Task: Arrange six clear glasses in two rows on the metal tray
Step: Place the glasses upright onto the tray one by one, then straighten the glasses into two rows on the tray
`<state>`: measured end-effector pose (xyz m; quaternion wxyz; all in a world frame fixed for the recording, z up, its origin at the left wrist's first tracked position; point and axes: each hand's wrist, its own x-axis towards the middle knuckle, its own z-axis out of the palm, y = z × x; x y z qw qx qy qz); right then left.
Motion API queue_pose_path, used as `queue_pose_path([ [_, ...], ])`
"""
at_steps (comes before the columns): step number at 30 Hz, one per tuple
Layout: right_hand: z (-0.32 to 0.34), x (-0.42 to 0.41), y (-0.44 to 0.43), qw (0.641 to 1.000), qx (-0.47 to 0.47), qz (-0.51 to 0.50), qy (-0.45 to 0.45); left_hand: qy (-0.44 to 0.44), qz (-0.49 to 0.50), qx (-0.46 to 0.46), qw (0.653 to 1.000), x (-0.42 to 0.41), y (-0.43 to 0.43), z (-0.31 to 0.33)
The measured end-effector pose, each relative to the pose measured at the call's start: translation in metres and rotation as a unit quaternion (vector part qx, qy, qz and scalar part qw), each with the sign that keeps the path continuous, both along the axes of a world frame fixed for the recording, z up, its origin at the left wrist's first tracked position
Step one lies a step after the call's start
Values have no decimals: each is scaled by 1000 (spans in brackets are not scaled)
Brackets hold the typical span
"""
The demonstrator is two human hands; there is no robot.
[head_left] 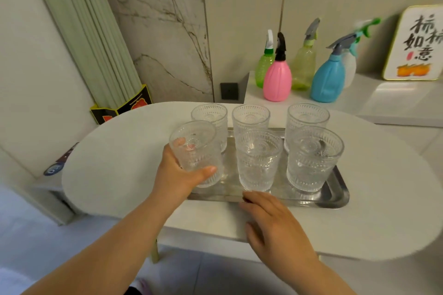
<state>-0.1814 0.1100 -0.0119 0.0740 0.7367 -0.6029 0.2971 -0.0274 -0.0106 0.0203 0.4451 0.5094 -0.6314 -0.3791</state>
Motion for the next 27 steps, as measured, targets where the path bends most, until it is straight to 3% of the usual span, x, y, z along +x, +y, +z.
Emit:
queue_pose_path([
  [16, 4, -16, 9, 997, 25, -10, -75, -40, -42, 17, 998, -16, 4, -14],
  [21, 24, -39, 18, 970, -50, -35, -237, 52, -141, 49, 987, 1, 8, -10],
  [24, 30, -63, 23, 936, -93, -148, -306, 123, -53, 70, 989, 2, -1, -1],
  [27, 22, -83, 21, 924, -23, -246, -291, 195, -6, 96, 976, -1, -18, 8],
])
